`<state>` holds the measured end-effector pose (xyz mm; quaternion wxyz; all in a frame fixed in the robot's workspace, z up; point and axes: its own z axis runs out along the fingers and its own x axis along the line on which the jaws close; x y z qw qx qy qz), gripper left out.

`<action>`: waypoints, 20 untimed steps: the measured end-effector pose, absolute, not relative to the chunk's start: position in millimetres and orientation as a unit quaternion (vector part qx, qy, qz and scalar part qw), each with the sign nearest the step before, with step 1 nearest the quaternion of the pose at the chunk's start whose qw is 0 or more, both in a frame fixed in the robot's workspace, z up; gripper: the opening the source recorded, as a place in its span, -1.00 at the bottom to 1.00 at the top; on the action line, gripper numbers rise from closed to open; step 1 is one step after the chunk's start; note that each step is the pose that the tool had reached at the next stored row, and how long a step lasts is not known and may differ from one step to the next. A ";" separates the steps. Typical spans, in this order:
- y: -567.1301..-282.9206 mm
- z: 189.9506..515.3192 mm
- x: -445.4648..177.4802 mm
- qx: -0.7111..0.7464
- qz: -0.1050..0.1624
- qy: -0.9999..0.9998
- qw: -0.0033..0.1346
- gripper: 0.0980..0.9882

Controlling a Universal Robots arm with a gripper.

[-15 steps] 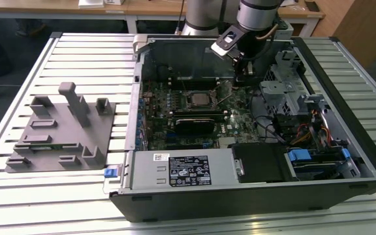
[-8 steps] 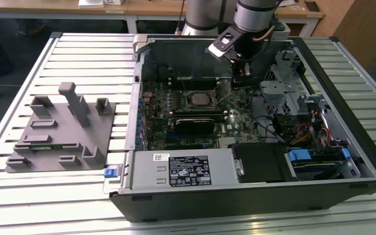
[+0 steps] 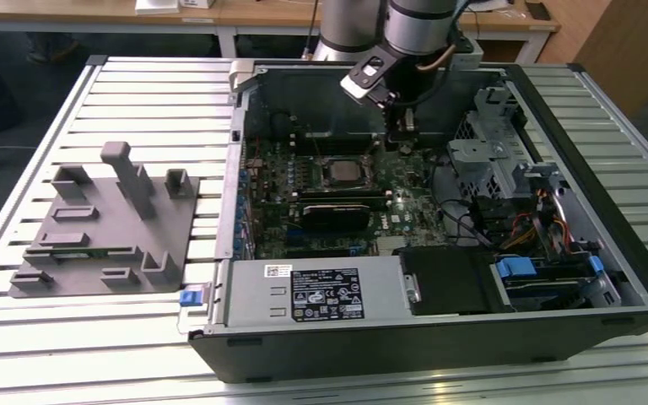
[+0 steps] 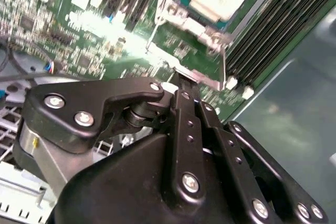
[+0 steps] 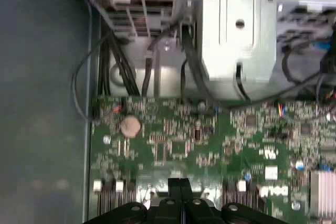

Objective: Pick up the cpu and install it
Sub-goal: 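Close the cpu cover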

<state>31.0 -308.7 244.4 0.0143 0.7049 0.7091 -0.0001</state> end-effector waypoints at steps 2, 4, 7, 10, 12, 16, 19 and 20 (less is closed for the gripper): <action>-308.8 244.1 24.8 0.705 0.000 0.709 0.014 -0.98; -308.7 243.8 20.1 0.705 0.000 0.709 0.014 -0.98; -308.7 243.4 14.5 0.705 0.000 0.709 0.014 -0.98; -308.7 243.0 11.3 0.705 0.000 0.709 0.014 -0.98; -308.6 242.6 7.6 0.705 0.000 0.709 0.014 -0.98; -308.6 242.1 2.8 0.705 0.000 0.709 0.014 -0.98; -308.6 240.8 -5.2 0.705 0.000 0.709 0.014 -0.98; -308.6 240.0 -8.4 0.705 0.000 0.709 0.014 -0.98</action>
